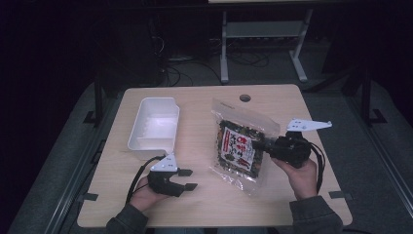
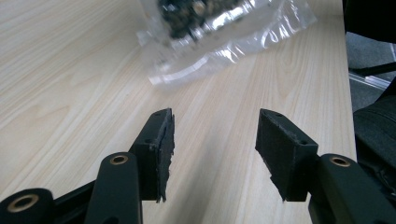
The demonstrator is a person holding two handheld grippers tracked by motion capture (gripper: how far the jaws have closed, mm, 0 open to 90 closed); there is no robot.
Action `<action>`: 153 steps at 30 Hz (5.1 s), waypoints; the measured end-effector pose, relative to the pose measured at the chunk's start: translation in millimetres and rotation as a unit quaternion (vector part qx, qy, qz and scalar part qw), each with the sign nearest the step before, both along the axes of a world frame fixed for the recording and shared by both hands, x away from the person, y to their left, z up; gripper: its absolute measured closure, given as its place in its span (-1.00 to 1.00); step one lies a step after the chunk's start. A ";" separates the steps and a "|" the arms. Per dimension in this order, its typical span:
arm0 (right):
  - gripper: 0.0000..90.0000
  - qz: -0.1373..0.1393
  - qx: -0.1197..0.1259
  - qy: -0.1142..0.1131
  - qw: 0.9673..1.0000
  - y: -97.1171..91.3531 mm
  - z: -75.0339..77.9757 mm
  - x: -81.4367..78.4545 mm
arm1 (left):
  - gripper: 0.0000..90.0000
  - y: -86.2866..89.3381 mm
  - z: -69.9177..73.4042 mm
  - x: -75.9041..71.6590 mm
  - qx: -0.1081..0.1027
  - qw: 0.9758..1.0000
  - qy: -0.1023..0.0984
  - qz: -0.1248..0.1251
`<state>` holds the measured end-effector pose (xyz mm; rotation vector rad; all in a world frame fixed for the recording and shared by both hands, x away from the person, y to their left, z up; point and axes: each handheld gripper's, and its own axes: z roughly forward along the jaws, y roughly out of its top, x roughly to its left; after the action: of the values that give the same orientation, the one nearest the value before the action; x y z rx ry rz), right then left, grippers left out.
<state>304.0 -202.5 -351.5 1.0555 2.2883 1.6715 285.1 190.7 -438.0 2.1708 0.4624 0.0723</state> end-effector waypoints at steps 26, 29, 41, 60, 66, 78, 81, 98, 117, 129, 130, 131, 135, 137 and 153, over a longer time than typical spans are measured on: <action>0.67 -0.096 -0.014 -0.052 0.994 53.4 40.8 38.4 | -0.58 32.2 4.0 -13.2 0.038 0.997 -0.029 0.068; 0.67 -0.099 -0.012 -0.060 0.993 64.7 45.4 43.5 | -0.61 34.9 2.1 -14.2 0.048 0.996 -0.030 0.068; 0.67 -0.112 -0.002 -0.079 0.991 97.9 58.6 57.3 | -0.61 43.4 1.0 -17.8 0.061 0.995 -0.033 0.072; 0.67 -0.118 0.027 -0.082 0.989 158.6 65.4 87.3 | -0.60 47.6 1.4 -17.8 0.063 0.995 -0.030 0.070; 0.67 -0.119 0.026 -0.086 0.989 172.3 68.0 93.3 | -0.60 51.5 2.2 -17.9 0.061 0.995 -0.027 0.074; 0.67 -0.125 0.028 -0.093 0.987 191.0 72.9 102.4 | -0.60 59.6 2.8 -18.1 0.056 0.995 -0.027 0.083; 0.67 -0.127 0.031 -0.090 0.987 195.7 73.3 106.8 | -0.60 62.4 2.5 -18.7 0.056 0.994 -0.027 0.085; 0.67 -0.127 0.003 -0.106 0.986 240.0 66.4 122.1 | -0.57 68.4 2.6 -18.2 0.057 0.994 -0.029 0.090; 0.67 -0.140 -0.005 -0.111 0.984 283.0 44.7 136.2 | -0.57 72.9 2.0 -15.2 0.056 0.994 -0.027 0.094; 0.67 -0.146 -0.004 -0.089 0.985 290.0 19.6 141.8 | -0.57 73.1 0.8 -14.0 0.061 0.993 -0.027 0.094; 0.67 -0.146 -0.002 -0.088 0.985 290.3 18.1 141.4 | -0.57 73.0 0.7 -14.1 0.061 0.993 -0.026 0.094; 0.67 -0.147 -0.005 -0.085 0.985 291.1 14.3 141.5 | -0.56 72.8 0.6 -14.1 0.061 0.993 -0.026 0.094; 0.67 -0.152 -0.005 -0.077 0.985 292.0 7.2 142.7 | -0.56 72.2 0.8 -14.3 0.062 0.993 -0.026 0.093; 0.67 -0.155 0.000 -0.082 0.985 292.5 5.0 141.8 | -0.56 72.3 0.8 -14.4 0.062 0.993 -0.027 0.093; 0.64 -0.157 -0.004 -0.080 0.984 295.1 -10.0 144.9 | -0.56 71.8 0.0 -13.9 0.063 0.993 -0.027 0.092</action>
<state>448.9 92.6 -361.5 1.1628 1.9131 1.5568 271.2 262.5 -438.0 2.2372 0.6408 0.2680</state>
